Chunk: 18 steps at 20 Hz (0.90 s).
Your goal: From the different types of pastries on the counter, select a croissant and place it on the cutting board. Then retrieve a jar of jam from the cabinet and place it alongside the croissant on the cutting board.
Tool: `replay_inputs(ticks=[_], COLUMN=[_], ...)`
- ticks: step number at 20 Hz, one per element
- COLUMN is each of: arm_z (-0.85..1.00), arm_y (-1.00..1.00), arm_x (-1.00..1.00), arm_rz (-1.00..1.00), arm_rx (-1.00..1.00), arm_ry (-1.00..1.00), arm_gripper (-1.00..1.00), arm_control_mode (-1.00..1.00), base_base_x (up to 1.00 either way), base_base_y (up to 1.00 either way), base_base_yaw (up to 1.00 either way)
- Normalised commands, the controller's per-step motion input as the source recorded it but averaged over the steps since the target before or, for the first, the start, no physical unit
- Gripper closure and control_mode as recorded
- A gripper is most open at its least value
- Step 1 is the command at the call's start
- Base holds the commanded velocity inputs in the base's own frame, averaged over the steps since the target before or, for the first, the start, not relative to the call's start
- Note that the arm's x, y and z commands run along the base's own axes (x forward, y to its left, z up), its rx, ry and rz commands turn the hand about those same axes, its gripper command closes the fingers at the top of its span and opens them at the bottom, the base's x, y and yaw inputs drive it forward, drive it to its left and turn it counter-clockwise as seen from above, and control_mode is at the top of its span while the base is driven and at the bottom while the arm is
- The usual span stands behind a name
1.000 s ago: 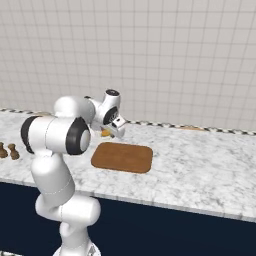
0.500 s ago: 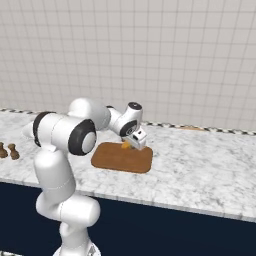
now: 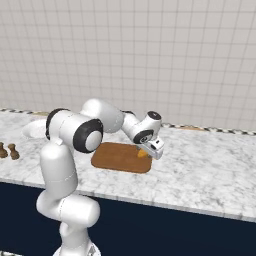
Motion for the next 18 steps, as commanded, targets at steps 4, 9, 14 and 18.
replay_inputs(ticks=[4,9,14,18], arm_z=[-0.04,-0.08,-0.13,-0.13], arm_y=[-0.07,0.3,0.04,0.01], arm_x=[-0.47,-0.14,-0.05,-0.05], arm_rz=[0.0,0.0,0.0,0.0], arm_rx=[0.0,-0.01,0.0,0.0], arm_ry=[0.0,0.0,0.02,0.02], arm_gripper=[1.0,1.0,1.0,1.0], arm_control_mode=[-1.0,-1.0,-1.0,-1.0], base_base_x=[0.0,0.0,0.0,0.0], base_base_y=[0.0,0.0,0.0,0.0], base_base_yaw=[0.0,0.0,0.0,0.0])
